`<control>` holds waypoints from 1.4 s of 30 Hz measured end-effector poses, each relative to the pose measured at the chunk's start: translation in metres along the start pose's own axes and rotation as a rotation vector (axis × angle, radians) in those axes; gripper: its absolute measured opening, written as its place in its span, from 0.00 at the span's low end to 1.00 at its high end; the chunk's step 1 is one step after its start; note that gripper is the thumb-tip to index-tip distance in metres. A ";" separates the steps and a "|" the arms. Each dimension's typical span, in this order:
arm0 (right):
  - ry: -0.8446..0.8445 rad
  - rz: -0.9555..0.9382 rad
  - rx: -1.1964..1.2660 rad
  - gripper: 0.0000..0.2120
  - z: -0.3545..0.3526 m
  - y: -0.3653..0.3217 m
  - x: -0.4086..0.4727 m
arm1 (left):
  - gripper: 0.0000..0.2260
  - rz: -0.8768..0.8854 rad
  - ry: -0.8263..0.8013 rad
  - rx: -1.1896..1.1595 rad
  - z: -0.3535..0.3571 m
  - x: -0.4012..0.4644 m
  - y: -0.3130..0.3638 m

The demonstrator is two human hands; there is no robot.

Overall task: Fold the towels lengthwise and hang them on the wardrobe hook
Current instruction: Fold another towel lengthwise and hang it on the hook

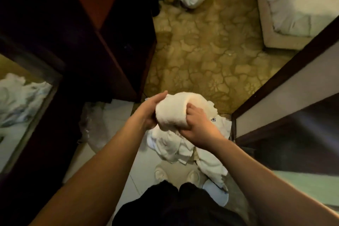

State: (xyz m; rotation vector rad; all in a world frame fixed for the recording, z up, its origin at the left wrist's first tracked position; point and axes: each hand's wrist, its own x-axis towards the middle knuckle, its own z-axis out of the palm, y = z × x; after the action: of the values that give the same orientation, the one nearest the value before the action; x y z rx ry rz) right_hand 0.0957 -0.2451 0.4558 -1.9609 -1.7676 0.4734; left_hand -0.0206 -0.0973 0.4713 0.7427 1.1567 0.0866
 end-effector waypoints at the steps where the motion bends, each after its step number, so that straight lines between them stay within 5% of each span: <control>1: 0.041 -0.070 -0.065 0.22 -0.004 -0.009 -0.005 | 0.16 0.026 -0.038 -0.006 -0.003 -0.016 0.004; 4: 0.130 -0.237 -0.231 0.11 -0.015 -0.031 -0.019 | 0.18 0.121 -0.090 -0.008 -0.015 -0.058 0.009; 12: -0.060 -0.208 -0.272 0.18 -0.008 -0.117 -0.068 | 0.21 0.325 -0.119 0.046 -0.064 -0.163 -0.017; 16: -0.110 -0.146 0.001 0.16 0.010 -0.168 -0.098 | 0.30 0.509 -0.052 0.037 -0.092 -0.218 -0.045; 19: -0.207 0.014 0.549 0.34 0.018 -0.202 -0.131 | 0.38 0.602 -0.055 0.011 -0.118 -0.265 -0.070; 22: -0.113 0.127 1.150 0.44 0.023 -0.230 -0.156 | 0.26 0.677 -0.037 0.044 -0.140 -0.315 -0.099; 25: 0.015 0.273 1.304 0.52 0.021 -0.247 -0.158 | 0.17 0.727 -0.048 0.079 -0.158 -0.354 -0.124; 32: -0.206 0.249 1.412 0.47 0.002 -0.312 -0.167 | 0.14 0.829 0.014 0.175 -0.193 -0.442 -0.186; 38: -0.120 0.103 1.338 0.22 0.006 -0.379 -0.195 | 0.11 0.841 0.157 0.036 -0.233 -0.502 -0.267; 42: -0.171 -0.035 1.109 0.32 0.003 -0.442 -0.238 | 0.09 0.778 0.281 0.061 -0.238 -0.533 -0.339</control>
State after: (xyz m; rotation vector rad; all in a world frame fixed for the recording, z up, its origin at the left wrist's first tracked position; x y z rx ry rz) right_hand -0.3036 -0.4482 0.6828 -1.0994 -1.1594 1.2886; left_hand -0.5536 -0.4678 0.6559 1.2304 1.0751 0.8304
